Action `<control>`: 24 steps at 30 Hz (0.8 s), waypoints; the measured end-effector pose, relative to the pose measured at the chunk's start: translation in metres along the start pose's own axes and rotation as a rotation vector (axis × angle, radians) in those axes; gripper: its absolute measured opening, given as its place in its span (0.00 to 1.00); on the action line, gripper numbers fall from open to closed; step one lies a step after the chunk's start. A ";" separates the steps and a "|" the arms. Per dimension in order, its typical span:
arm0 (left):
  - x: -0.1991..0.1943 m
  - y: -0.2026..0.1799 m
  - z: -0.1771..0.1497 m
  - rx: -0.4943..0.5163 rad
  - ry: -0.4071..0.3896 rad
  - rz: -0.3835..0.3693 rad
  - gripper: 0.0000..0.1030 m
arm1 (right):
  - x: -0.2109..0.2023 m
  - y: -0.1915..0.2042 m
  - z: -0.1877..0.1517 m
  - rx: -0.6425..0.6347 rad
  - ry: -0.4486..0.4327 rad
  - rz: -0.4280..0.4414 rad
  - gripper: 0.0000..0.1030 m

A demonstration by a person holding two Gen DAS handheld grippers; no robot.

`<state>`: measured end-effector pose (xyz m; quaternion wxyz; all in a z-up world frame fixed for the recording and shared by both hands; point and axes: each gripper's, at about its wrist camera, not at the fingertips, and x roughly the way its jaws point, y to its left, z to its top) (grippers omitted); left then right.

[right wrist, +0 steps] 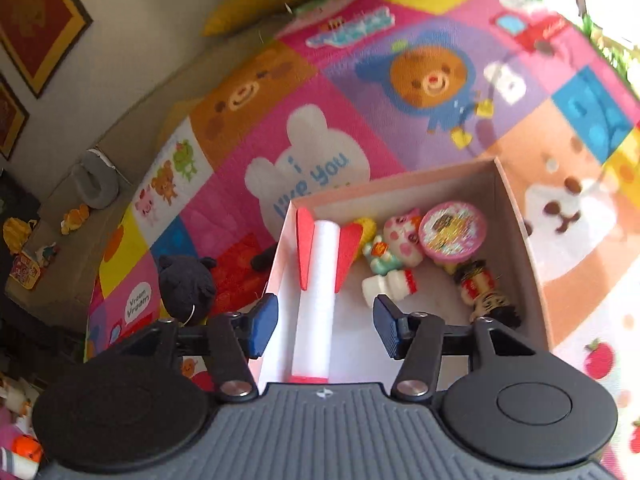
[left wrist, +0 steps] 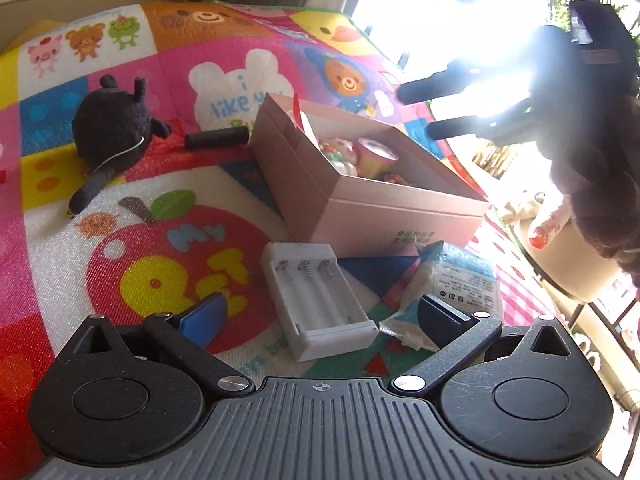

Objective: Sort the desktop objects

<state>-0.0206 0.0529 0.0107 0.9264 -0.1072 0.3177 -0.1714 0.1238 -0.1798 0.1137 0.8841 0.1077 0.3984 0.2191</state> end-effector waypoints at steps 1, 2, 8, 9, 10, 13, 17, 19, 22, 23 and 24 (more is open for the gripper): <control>0.000 -0.004 -0.001 0.022 0.005 0.015 1.00 | -0.018 0.002 -0.007 -0.056 -0.052 -0.019 0.54; 0.000 -0.008 -0.001 0.042 0.009 0.024 1.00 | -0.032 0.004 -0.016 -0.105 -0.091 -0.031 0.54; 0.001 -0.050 -0.015 0.184 0.082 -0.031 1.00 | -0.075 -0.005 -0.072 -0.200 -0.158 -0.063 0.54; 0.000 -0.058 -0.019 0.217 0.096 -0.054 1.00 | -0.076 -0.009 -0.080 -0.189 -0.159 -0.075 0.54; -0.002 -0.065 -0.022 0.235 0.102 -0.079 1.00 | -0.076 -0.014 -0.089 -0.179 -0.159 -0.095 0.55; -0.012 -0.080 -0.026 0.261 0.098 -0.109 1.00 | -0.076 -0.022 -0.111 -0.163 -0.156 -0.140 0.72; -0.020 -0.084 -0.027 0.283 0.060 0.010 1.00 | -0.074 -0.030 -0.131 -0.124 -0.128 -0.129 0.85; -0.022 -0.081 -0.026 0.299 0.037 0.082 1.00 | -0.069 -0.030 -0.141 -0.115 -0.112 -0.113 0.86; -0.022 -0.076 -0.018 0.374 -0.012 0.185 1.00 | -0.064 -0.032 -0.146 -0.098 -0.110 -0.108 0.89; -0.020 -0.074 -0.015 0.390 -0.019 0.188 1.00 | -0.063 -0.033 -0.148 -0.093 -0.115 -0.112 0.90; -0.019 -0.069 -0.010 0.398 -0.017 0.174 1.00 | -0.063 -0.035 -0.148 -0.088 -0.121 -0.121 0.91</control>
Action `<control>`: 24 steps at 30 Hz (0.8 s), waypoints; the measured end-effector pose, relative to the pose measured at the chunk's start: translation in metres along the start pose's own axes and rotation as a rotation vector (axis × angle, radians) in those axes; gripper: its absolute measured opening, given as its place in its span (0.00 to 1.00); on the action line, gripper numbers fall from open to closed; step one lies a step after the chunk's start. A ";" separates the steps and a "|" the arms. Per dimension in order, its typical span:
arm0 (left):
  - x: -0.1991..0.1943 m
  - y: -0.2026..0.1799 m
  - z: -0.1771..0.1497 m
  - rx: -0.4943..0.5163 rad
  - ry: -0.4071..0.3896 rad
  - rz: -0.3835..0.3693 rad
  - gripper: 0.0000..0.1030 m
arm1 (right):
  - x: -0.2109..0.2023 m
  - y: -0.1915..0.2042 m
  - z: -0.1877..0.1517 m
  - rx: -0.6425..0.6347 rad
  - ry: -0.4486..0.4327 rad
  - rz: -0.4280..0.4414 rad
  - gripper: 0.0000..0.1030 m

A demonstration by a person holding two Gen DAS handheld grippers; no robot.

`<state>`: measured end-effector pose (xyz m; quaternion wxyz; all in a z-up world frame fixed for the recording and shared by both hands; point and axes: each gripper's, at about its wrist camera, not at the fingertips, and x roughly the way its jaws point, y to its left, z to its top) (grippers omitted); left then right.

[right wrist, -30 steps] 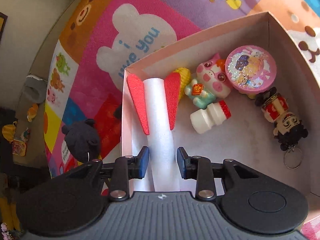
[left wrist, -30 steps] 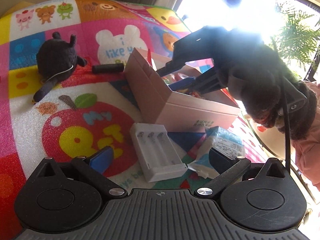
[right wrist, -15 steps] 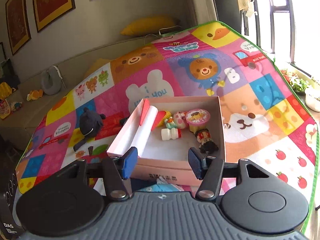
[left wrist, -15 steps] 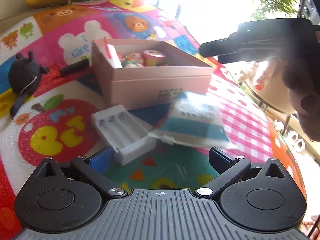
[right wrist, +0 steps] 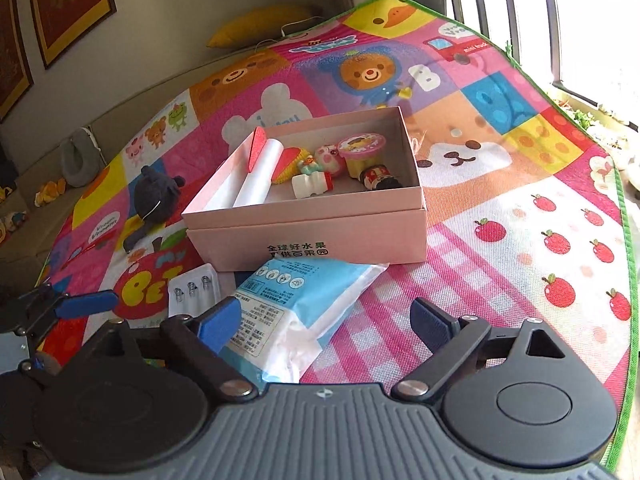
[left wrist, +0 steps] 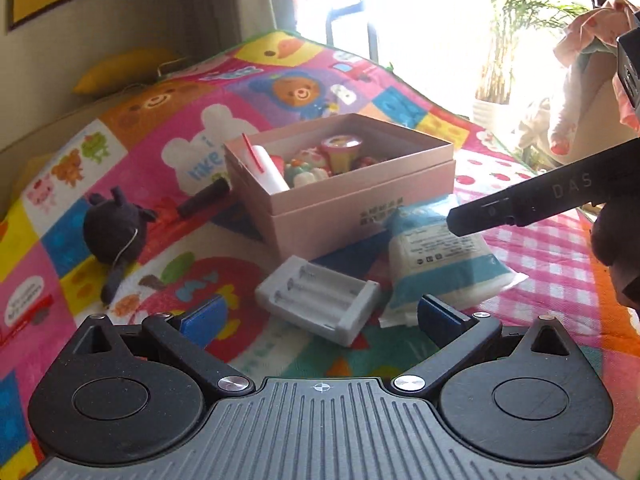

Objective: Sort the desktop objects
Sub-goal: 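Grasp the white battery charger with the left tool while the right tool holds the tissue pack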

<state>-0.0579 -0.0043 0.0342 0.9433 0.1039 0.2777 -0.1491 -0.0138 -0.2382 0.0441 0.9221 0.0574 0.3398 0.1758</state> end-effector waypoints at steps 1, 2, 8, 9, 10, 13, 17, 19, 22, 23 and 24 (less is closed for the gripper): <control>0.004 0.004 0.002 0.000 0.004 -0.020 1.00 | 0.000 -0.002 -0.001 0.004 -0.004 -0.009 0.91; 0.009 0.010 0.005 -0.004 0.013 -0.052 1.00 | 0.000 -0.005 -0.002 0.009 -0.006 -0.016 0.92; 0.052 0.034 0.017 -0.056 0.065 -0.195 1.00 | -0.008 -0.025 -0.017 0.038 0.011 -0.030 0.99; 0.057 0.036 0.018 -0.061 0.069 -0.216 1.00 | -0.009 -0.026 -0.020 0.033 0.013 -0.035 1.00; 0.063 0.039 0.019 -0.069 0.074 -0.246 1.00 | -0.011 -0.027 -0.022 0.025 0.014 -0.043 1.00; 0.074 0.048 0.021 -0.136 0.085 -0.299 1.00 | -0.010 -0.030 -0.027 0.029 0.040 -0.044 1.00; 0.068 0.042 0.016 -0.129 0.077 -0.314 1.00 | -0.009 -0.033 -0.032 0.049 0.042 -0.034 1.00; 0.057 0.031 0.011 -0.090 0.078 -0.316 1.00 | -0.009 -0.032 -0.033 0.040 0.040 -0.038 1.00; 0.039 0.015 -0.001 -0.051 0.076 -0.286 1.00 | -0.010 -0.034 -0.034 0.073 0.022 -0.036 1.00; 0.032 0.009 -0.006 -0.049 0.076 -0.284 1.00 | -0.010 -0.034 -0.035 0.082 0.019 -0.033 1.00; 0.023 0.004 -0.010 -0.053 0.075 -0.290 1.00 | -0.011 -0.035 -0.035 0.092 0.017 -0.029 1.00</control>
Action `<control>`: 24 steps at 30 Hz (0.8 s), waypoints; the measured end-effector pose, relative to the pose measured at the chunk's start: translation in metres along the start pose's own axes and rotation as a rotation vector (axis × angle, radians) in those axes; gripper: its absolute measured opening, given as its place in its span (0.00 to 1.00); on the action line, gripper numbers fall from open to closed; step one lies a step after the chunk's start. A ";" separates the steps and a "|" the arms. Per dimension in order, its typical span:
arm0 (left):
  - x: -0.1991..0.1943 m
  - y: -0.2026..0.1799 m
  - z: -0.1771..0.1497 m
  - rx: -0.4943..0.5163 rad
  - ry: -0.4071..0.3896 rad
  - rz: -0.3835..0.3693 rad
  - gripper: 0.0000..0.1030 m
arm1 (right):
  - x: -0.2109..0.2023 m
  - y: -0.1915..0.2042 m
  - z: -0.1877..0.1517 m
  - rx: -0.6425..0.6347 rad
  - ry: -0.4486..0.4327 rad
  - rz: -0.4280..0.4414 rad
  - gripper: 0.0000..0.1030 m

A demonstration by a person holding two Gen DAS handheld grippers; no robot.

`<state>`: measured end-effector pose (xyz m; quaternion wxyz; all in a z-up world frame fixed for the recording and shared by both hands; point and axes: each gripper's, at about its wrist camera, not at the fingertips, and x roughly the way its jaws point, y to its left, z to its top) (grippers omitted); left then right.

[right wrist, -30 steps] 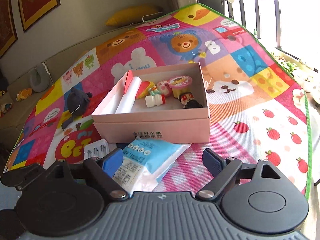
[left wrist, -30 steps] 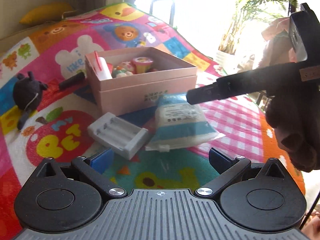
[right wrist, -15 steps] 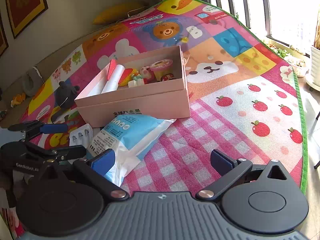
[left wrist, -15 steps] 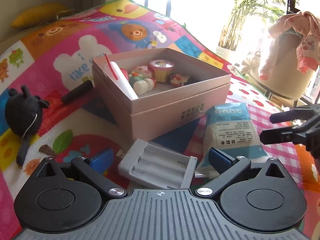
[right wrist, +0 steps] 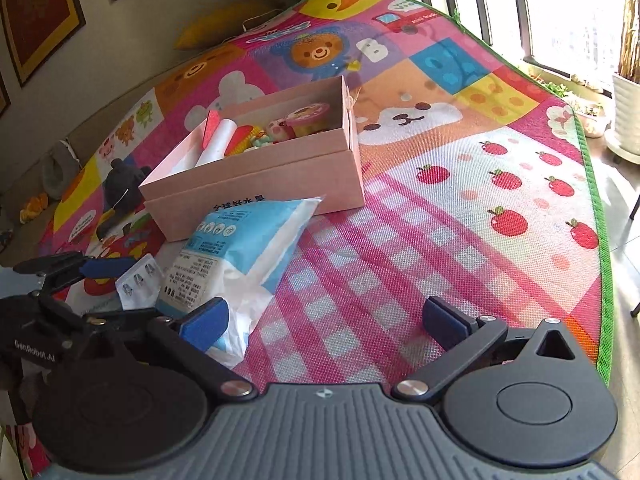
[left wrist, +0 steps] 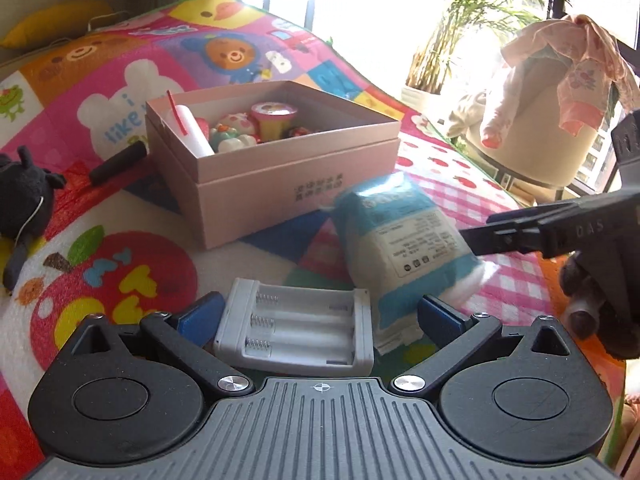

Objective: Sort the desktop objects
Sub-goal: 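Grasp the white battery charger with the left tool while the right tool holds the tissue pack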

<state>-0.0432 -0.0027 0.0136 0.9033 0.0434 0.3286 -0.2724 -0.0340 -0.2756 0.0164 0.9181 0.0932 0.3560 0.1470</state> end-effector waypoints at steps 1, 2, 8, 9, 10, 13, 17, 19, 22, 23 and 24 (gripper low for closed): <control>-0.004 -0.005 -0.003 -0.010 0.001 -0.002 1.00 | -0.001 -0.002 -0.001 0.017 -0.007 0.006 1.00; -0.010 -0.010 -0.007 -0.029 0.002 -0.002 1.00 | -0.002 -0.002 -0.001 0.028 -0.015 0.008 1.00; -0.025 -0.022 -0.021 -0.096 -0.011 0.090 1.00 | -0.004 0.003 0.000 -0.037 0.009 0.016 1.00; -0.026 -0.021 -0.021 -0.111 -0.008 0.105 1.00 | -0.007 0.004 0.002 -0.031 0.006 0.021 1.00; -0.027 -0.019 -0.022 -0.126 -0.010 0.113 1.00 | -0.012 0.006 0.004 -0.030 -0.016 0.025 1.00; -0.034 -0.015 -0.021 -0.150 -0.033 0.113 1.00 | -0.027 0.022 0.007 -0.088 -0.085 0.022 1.00; -0.041 -0.017 -0.022 -0.141 -0.030 0.107 1.00 | -0.036 0.052 0.004 -0.222 -0.073 0.113 1.00; -0.039 -0.020 -0.025 -0.131 -0.011 0.112 1.00 | -0.030 0.066 -0.002 -0.294 -0.036 0.124 1.00; -0.035 -0.023 -0.030 -0.126 0.021 0.129 1.00 | -0.017 0.073 -0.009 -0.374 -0.007 0.045 1.00; -0.034 -0.024 -0.031 -0.122 0.022 0.144 1.00 | -0.015 0.072 -0.010 -0.390 -0.023 -0.001 1.00; -0.033 -0.024 -0.033 -0.114 0.019 0.160 1.00 | -0.014 0.070 -0.011 -0.402 -0.046 -0.056 1.00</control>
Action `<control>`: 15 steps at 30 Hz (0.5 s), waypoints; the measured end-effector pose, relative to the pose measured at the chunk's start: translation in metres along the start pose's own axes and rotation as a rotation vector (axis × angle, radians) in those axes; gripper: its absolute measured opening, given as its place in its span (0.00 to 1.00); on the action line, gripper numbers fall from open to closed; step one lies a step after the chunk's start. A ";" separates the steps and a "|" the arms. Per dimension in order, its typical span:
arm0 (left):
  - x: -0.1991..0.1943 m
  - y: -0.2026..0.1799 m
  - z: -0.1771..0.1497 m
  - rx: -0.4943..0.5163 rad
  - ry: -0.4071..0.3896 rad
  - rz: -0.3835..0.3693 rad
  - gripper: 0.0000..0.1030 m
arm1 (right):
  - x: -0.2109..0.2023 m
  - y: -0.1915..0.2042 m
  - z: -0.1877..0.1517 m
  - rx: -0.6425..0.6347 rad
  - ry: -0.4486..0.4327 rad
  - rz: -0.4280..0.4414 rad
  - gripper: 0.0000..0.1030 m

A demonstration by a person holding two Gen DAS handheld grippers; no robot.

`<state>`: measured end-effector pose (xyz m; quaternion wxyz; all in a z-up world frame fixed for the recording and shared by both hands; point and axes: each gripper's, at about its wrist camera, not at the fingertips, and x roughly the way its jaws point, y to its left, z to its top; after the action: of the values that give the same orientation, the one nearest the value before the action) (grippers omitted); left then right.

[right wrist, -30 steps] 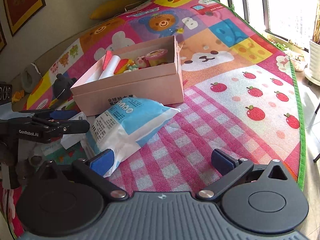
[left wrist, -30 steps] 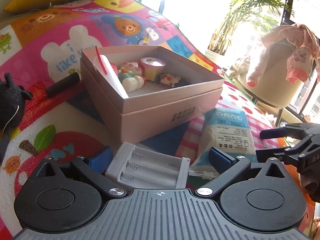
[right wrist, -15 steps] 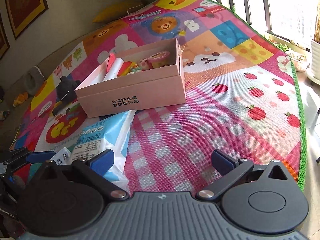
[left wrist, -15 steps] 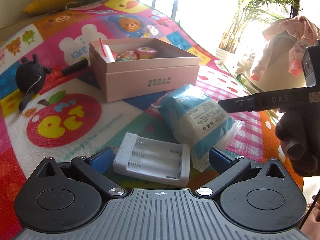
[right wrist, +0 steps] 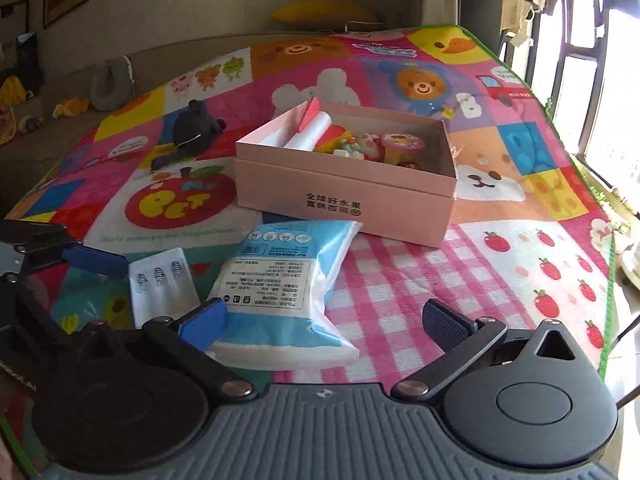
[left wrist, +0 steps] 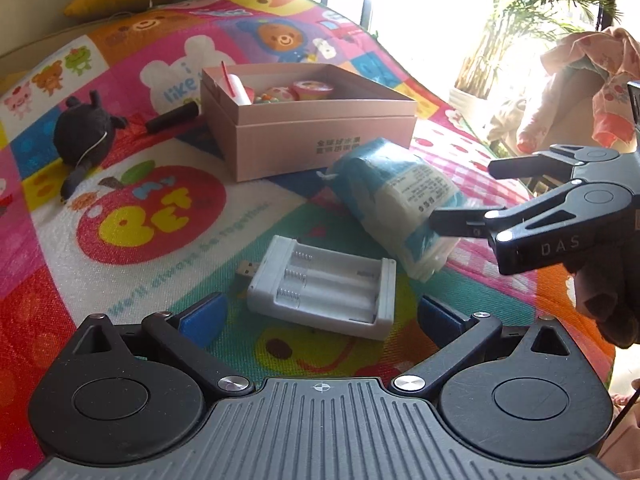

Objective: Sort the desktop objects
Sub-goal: 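Grasp the white battery charger with the left tool while the right tool holds the tissue pack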

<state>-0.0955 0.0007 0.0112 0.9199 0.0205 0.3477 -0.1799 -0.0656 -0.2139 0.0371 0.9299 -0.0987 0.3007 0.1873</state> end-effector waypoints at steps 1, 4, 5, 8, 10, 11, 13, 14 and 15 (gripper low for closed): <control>0.001 0.000 0.000 0.002 0.000 0.014 1.00 | 0.000 -0.002 -0.001 -0.010 -0.013 -0.062 1.00; 0.003 0.002 0.001 -0.002 -0.009 0.059 1.00 | -0.003 -0.014 -0.003 0.001 -0.029 -0.147 1.00; 0.003 0.002 0.001 -0.008 -0.014 0.066 1.00 | -0.004 -0.018 -0.003 0.022 -0.024 -0.137 1.00; 0.007 0.002 0.008 0.011 -0.003 0.036 1.00 | -0.004 -0.026 -0.008 0.064 -0.010 -0.110 1.00; 0.013 0.002 0.014 0.044 0.001 0.001 1.00 | -0.003 -0.026 -0.009 0.074 -0.005 -0.105 1.00; 0.018 0.003 0.017 0.052 0.010 -0.002 1.00 | -0.002 -0.027 -0.009 0.082 -0.003 -0.101 1.00; 0.026 0.004 0.021 0.059 0.017 0.014 1.00 | -0.004 -0.029 -0.008 0.108 -0.006 -0.089 1.00; 0.027 0.004 0.022 0.064 0.018 0.015 1.00 | -0.005 -0.029 -0.007 0.119 -0.011 -0.078 1.00; 0.028 0.004 0.022 0.065 0.017 0.016 1.00 | -0.007 -0.029 -0.005 0.129 -0.020 -0.064 1.00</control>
<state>-0.0611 -0.0081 0.0091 0.9172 0.0545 0.3494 -0.1837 -0.0615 -0.2443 0.0393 0.9428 -0.0460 0.2996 0.1388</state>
